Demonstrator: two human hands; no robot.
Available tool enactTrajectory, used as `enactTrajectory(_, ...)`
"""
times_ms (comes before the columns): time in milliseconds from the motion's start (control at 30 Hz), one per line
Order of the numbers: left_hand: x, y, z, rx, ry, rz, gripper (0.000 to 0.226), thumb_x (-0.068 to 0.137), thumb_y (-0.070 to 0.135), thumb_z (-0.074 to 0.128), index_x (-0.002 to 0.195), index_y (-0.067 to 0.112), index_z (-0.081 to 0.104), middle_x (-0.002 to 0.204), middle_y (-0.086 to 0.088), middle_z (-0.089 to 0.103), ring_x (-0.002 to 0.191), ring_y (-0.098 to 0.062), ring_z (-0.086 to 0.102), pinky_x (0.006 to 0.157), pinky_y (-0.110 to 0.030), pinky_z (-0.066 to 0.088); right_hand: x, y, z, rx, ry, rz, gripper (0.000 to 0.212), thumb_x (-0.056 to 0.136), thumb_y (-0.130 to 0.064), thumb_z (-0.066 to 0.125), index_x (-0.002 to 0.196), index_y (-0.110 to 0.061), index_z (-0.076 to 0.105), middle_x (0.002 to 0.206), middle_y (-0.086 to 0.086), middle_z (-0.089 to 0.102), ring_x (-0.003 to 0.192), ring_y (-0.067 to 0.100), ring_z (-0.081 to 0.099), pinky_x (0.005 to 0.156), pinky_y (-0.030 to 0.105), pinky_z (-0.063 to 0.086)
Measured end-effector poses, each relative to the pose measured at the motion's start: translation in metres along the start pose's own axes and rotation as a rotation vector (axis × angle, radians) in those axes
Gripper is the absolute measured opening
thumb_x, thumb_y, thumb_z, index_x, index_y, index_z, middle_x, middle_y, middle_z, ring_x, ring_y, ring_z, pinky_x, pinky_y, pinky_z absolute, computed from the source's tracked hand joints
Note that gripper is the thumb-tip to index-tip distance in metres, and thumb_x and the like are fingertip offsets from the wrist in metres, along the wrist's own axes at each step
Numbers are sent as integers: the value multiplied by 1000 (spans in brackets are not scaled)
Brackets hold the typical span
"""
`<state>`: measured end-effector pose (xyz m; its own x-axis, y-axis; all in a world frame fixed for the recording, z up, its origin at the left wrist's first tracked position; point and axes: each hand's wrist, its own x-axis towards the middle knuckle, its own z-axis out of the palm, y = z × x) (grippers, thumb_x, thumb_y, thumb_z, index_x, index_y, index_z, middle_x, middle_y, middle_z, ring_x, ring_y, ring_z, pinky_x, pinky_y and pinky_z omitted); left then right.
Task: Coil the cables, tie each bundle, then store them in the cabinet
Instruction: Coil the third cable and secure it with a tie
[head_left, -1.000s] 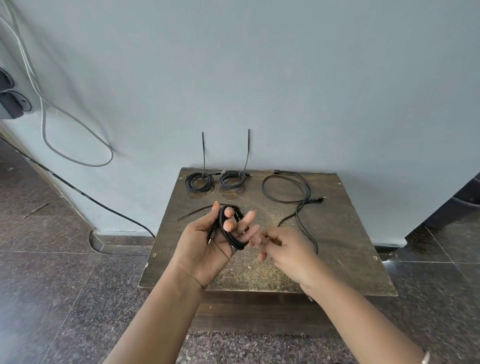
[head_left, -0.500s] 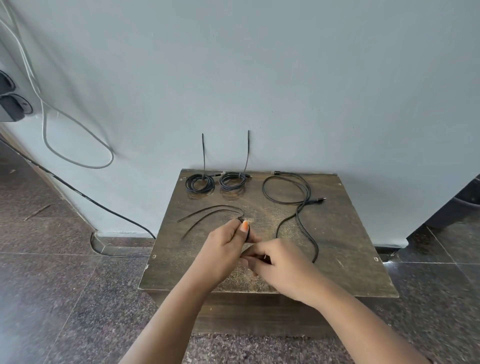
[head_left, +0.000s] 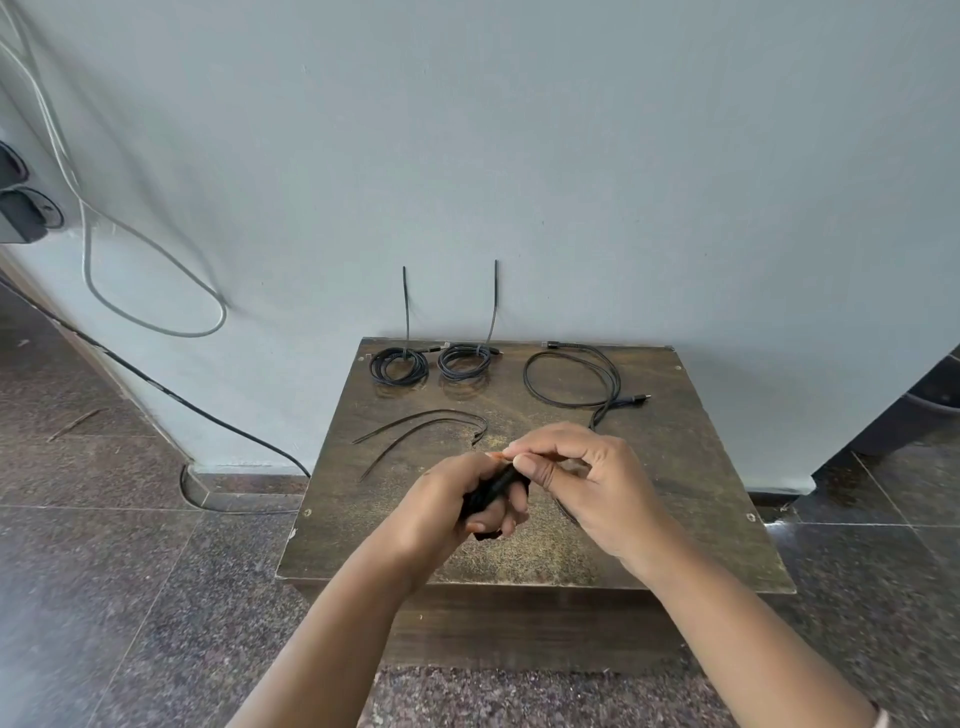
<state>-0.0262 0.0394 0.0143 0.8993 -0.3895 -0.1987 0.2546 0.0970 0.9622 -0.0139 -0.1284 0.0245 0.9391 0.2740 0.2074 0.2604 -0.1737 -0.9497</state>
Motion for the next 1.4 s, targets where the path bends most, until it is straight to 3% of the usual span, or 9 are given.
enactTrajectory(100,0,1,3,-249,47,-24,45,95,20,29,66,3,59,42,0,25,53,-22,40,89,-40,44,-1,1,3,84,-27,59,20,83,-25,66,99,-19,75,83,-5,74,86,13,68,87,39,53)
enactTrajectory(267,1,4,5,-467,124,-60,35,92,16,35,67,0,53,38,0,28,51,-20,30,65,-28,50,-2,-3,7,144,-88,55,21,89,-3,61,101,-17,70,85,10,73,83,2,66,78,14,49)
enactTrajectory(400,2,5,9,-310,138,-28,38,96,16,31,71,0,54,44,0,41,51,-16,43,69,-28,41,1,1,6,66,-14,47,24,86,0,65,95,-20,73,81,-8,73,85,6,67,84,21,51)
enactTrajectory(533,2,6,10,-167,166,-19,44,102,26,33,76,5,62,53,0,53,68,-19,55,68,-23,48,4,6,7,10,99,44,37,85,2,65,86,-34,72,85,-17,74,87,2,68,81,15,49)
enactTrajectory(667,1,6,9,-117,153,-35,43,101,36,34,86,6,62,58,-2,51,70,-17,59,73,-25,50,7,12,9,7,176,115,29,87,-1,65,87,-29,73,86,-11,75,87,4,68,81,18,51)
enactTrajectory(800,-1,7,2,-73,139,-63,41,102,33,33,82,6,55,50,4,39,60,-14,50,64,-21,46,8,13,15,154,82,294,20,88,-3,63,99,-15,74,92,-2,74,87,9,65,76,18,52)
enactTrajectory(1067,1,5,-12,-24,221,-146,40,102,30,35,69,11,46,45,4,32,50,-12,47,64,-27,38,12,20,29,281,18,427,16,90,-30,63,100,-27,74,94,1,70,86,12,60,76,26,50)
enactTrajectory(1233,4,6,-28,82,411,-199,41,102,32,37,68,11,46,42,5,36,53,-16,51,76,-33,38,40,36,33,-192,84,277,16,93,-28,59,105,-28,70,104,-9,68,92,-2,61,76,10,47)
enactTrajectory(1400,0,10,-46,65,547,-174,39,103,31,35,70,11,44,43,3,36,57,-19,51,64,-26,41,54,49,37,-671,-50,60,25,90,-11,61,109,-25,70,103,-7,58,85,5,56,70,17,42)
